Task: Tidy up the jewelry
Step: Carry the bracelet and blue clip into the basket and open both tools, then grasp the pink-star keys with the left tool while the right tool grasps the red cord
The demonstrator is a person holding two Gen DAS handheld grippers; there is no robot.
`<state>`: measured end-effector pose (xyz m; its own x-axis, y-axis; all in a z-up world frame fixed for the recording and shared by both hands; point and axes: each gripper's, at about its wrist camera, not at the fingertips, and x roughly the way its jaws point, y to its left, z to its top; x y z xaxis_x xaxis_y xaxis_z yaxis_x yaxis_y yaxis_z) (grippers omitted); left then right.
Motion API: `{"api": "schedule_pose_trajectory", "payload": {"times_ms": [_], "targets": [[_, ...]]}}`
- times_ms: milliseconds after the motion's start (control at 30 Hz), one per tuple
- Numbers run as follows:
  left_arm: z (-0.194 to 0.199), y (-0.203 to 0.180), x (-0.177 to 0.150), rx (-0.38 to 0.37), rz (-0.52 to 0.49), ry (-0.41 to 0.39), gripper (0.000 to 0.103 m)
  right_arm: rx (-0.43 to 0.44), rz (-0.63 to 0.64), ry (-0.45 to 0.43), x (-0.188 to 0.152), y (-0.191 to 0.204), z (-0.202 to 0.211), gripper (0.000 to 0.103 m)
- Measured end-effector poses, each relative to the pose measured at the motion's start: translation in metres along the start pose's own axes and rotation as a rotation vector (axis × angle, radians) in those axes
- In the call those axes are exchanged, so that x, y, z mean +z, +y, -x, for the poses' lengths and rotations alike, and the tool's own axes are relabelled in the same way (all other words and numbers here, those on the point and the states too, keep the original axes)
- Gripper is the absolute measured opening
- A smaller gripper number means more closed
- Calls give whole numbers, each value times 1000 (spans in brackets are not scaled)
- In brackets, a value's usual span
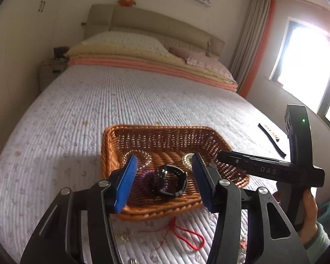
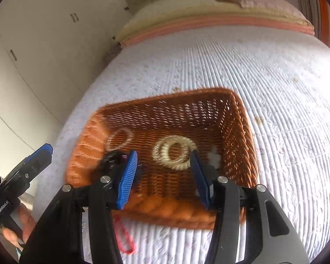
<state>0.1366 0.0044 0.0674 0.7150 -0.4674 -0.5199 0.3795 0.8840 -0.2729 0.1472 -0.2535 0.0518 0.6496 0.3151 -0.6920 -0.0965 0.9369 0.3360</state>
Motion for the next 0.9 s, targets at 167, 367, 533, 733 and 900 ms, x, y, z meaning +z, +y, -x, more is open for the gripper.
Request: {"api": "schedule_pose_trajectory", "payload": {"times_ms": [167, 367, 533, 733, 900], "targets": [[57, -10, -5, -9, -20, -72, 55, 16, 58, -66, -14, 26, 48, 47], [100, -14, -30, -1, -23, -111, 58, 13, 149, -116, -45, 56, 81, 47], [111, -7, -57, 32, -26, -93, 58, 0, 207, -113, -79, 75, 77, 47], [97, 5, -91, 60, -27, -19, 58, -15, 212, -43, -109, 79, 45, 47], [71, 16, -122, 100, -22, 69, 58, -31, 202, 10, -128, 74, 16, 47]]}}
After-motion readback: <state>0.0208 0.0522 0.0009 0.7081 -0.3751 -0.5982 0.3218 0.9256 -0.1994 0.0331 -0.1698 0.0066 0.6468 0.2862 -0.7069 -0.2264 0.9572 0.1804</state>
